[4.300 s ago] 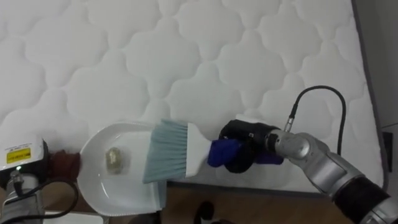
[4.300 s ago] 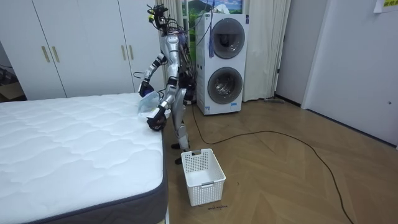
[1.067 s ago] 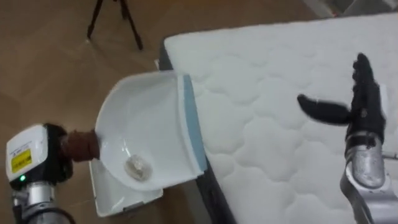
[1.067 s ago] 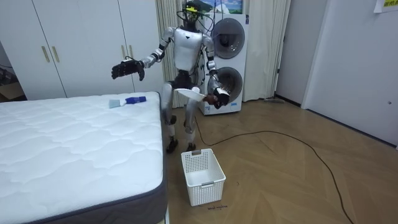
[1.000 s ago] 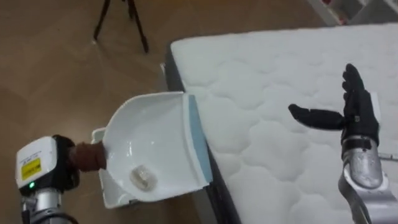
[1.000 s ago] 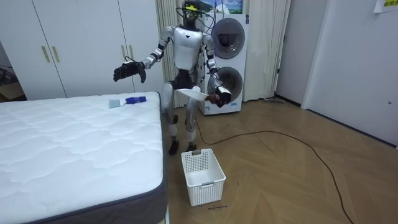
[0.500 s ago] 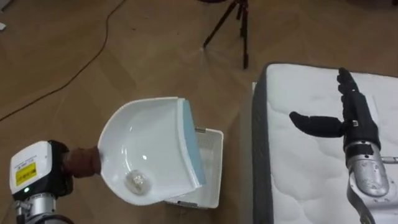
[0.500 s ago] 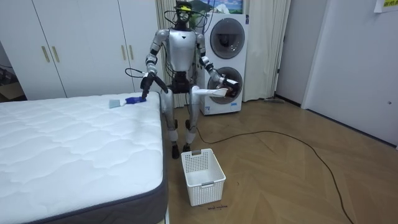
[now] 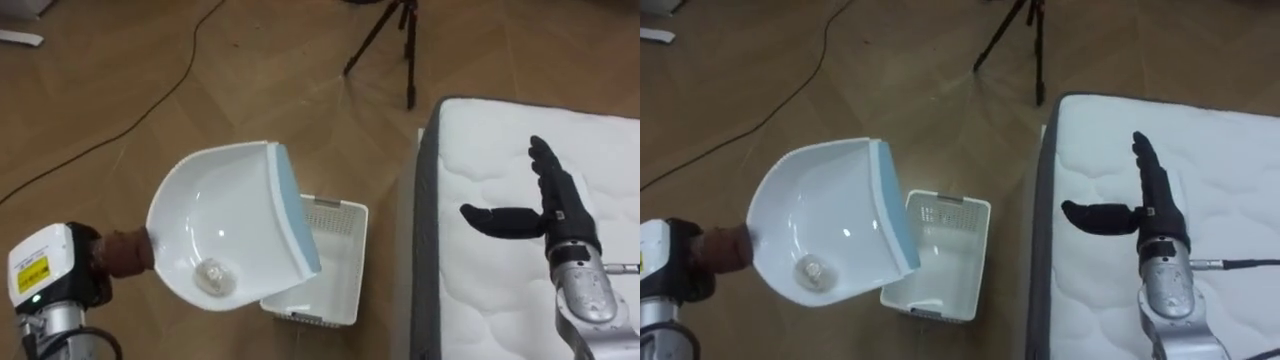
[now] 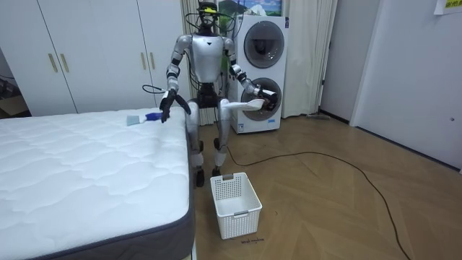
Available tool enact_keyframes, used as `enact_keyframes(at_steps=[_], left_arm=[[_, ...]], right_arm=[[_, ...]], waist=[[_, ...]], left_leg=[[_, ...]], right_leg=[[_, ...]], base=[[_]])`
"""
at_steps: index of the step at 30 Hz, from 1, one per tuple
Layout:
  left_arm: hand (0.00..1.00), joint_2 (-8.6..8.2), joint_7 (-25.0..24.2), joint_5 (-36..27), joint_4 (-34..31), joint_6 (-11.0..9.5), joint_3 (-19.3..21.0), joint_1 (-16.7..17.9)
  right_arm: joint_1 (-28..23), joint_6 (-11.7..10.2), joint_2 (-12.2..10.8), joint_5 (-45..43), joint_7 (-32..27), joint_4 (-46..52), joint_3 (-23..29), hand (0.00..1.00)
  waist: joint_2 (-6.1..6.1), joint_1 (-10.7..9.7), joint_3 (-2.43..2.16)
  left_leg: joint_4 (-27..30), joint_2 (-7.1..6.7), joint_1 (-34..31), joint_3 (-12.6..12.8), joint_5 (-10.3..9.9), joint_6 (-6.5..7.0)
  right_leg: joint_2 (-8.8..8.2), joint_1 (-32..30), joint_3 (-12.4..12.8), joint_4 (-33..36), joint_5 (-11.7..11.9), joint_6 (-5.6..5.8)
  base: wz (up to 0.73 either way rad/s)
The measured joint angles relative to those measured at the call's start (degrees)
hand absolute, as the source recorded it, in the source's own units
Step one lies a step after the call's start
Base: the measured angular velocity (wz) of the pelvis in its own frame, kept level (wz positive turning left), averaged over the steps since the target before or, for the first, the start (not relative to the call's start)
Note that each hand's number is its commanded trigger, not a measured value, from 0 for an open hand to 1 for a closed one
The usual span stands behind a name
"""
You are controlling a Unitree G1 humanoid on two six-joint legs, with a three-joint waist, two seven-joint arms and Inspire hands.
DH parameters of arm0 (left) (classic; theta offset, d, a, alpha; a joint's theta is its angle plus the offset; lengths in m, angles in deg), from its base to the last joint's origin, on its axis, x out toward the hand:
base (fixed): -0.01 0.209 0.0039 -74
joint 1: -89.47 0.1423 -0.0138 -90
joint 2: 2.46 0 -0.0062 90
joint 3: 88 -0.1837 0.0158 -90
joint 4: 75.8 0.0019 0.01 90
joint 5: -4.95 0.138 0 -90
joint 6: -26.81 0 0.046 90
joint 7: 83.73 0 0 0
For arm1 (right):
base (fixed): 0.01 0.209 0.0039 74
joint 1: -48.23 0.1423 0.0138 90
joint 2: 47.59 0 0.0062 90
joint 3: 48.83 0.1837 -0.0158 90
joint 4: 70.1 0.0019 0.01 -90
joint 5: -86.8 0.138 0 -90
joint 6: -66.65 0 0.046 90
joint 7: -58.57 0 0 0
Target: Clean bed
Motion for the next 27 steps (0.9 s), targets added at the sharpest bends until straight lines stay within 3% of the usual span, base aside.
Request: enact_keyframes(at_steps=[1,6,11,14,16,20,22,25,27], left_arm=[[1.0,0.73,-0.04,-0.04,0.68,-0.52,-1.27,-0.96],[1.0,2.21,-0.23,-0.01,5.64,-2.86,-2.44,-6.41],[1.0,6.65,-1.8,0.0,9.79,-2.59,-3.86,-9.26],[1.0,9.46,-2.59,0.16,12.43,-2.48,-4.32,-11.16],[1.0,11.62,-2.58,0.16,12.81,-1.83,-4.83,-11.62],[1.0,15.88,-2.75,0.16,14.11,-1.05,-8.47,-12.64],[1.0,18.3,-3.9,0.13,15.27,0.24,-10.84,-13.6],[1.0,19.12,-5.72,0.12,16.17,2.08,-12.53,-14.75],[1.0,19.2,-7.11,0.02,16.58,2.27,-12.69,-15.31]], right_arm=[[0.19,-0.21,0.05,-0.23,-0.38,-1.31,-0.77,0.0],[0.33,-1.06,0.03,-0.03,-0.8,-3.21,-1.61,0.0],[1.96,-1.37,-0.3,-0.98,0.23,-5.82,-1.84,0.0],[3.1,-1.38,-0.3,-1.64,0.22,-7.97,-2.01,0.0],[3.36,-1.4,-0.3,-2.09,0.22,-8.97,-2.47,0.0],[3.5,-1.42,-0.21,-3.34,0.68,-10.29,-4.26,0.0],[3.38,-1.39,-0.1,-4.74,0.78,-10.38,-5.48,0.0],[3.15,-1.35,-0.01,-4.51,1.01,-10.38,-6.28,0.0],[3.28,-1.37,0.15,-4.47,1.25,-10.4,-6.28,0.0]], waist=[[-0.06,-0.83,-0.03],[1.74,-1.79,0.26],[2.28,-2.29,0.57],[3.18,-2.79,1.1],[4.21,-3.44,1.55],[5.64,-3.75,1.7],[6.27,-4.78,1.62],[7.32,-5.94,1.61],[8.27,-6.29,1.61]], left_leg=[[0.35,-0.57,-0.46,-0.62,-0.02,-0.05],[2.29,-0.71,-4.65,-3.03,-0.1,-0.3],[2.99,-0.79,-6.9,-3.48,-0.11,-0.3],[3.36,-0.93,-8.93,-3.89,-0.11,-0.29],[3.9,-1.01,-10.63,-4.37,-0.1,-0.29],[4.13,-1.36,-12.78,-4.18,-0.05,-0.22],[4.23,-2.24,-13.94,-4.04,0.22,0.06],[4.24,-3.02,-14.82,-3.74,0.31,0.13],[4.68,-3.04,-15.72,-2.66,0.32,0.14]], right_leg=[[-0.53,-1.33,1.81,-0.83,2.3,-0.25],[-0.05,-2.95,0.5,-1.15,2.81,-0.52],[-0.05,-4.59,0.64,-1.8,2.94,-0.32],[-0.2,-6.23,0.06,-1.57,2.98,-0.26],[-0.32,-7.49,-0.64,-1.53,3.02,-0.2],[-1.07,-10.66,-0.71,0.7,2.7,-0.25],[-2.28,-13.18,-0.64,3.39,1.68,-0.15],[-3.64,-15.08,-0.61,5.77,0.62,-0.05],[-4.05,-16.28,-0.38,6.76,0.26,0.05]], base=[[0.32],[0.25],[0.07],[0.09],[0.11],[0.0],[0.06],[0.07],[-0.03]])
